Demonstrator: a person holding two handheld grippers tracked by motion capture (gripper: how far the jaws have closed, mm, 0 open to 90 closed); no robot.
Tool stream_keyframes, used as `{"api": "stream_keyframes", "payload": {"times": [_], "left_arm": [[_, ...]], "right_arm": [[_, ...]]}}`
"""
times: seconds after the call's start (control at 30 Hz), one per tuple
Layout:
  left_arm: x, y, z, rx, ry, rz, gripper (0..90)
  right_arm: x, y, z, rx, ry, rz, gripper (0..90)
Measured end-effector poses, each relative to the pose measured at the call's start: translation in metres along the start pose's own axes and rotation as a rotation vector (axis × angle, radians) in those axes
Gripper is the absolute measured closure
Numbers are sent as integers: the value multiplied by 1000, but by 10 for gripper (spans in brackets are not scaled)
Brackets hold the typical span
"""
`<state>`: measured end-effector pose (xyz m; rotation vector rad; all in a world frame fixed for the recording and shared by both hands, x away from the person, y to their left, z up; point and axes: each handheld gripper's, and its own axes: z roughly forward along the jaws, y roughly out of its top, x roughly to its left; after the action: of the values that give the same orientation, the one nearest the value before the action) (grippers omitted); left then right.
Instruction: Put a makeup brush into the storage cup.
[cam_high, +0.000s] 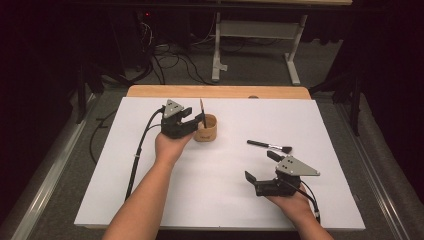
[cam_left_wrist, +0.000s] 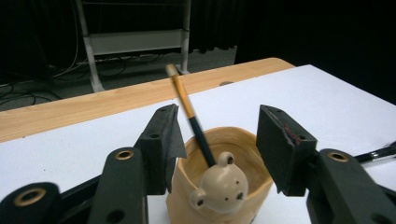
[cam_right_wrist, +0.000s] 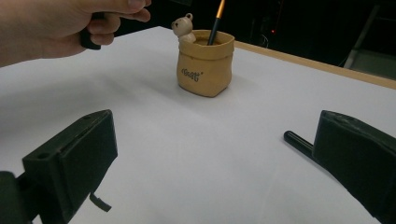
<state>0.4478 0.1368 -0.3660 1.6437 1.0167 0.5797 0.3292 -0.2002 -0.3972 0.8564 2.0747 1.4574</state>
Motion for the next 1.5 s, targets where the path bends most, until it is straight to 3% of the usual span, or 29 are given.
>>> {"api": "stream_keyframes", "payload": {"times": [0.43, 0.83, 1.03, 1.2, 1.5], "left_arm": [[0, -14, -20, 6, 12, 2, 384], [-5, -27, -35, 17, -19, 4, 306], [-5, -35, -43, 9, -10, 0, 237], [-10, -42, -52, 2, -2, 7, 167], [-23, -55, -68, 18, -35, 39, 123]], "right_arm": [[1, 0, 0, 1, -3, -12, 13], [1, 0, 0, 1, -4, -18, 13], [1, 0, 0, 2, -5, -18, 13], [1, 0, 0, 2, -7, -17, 13], [1, 0, 0, -3, -4, -15, 13]]}}
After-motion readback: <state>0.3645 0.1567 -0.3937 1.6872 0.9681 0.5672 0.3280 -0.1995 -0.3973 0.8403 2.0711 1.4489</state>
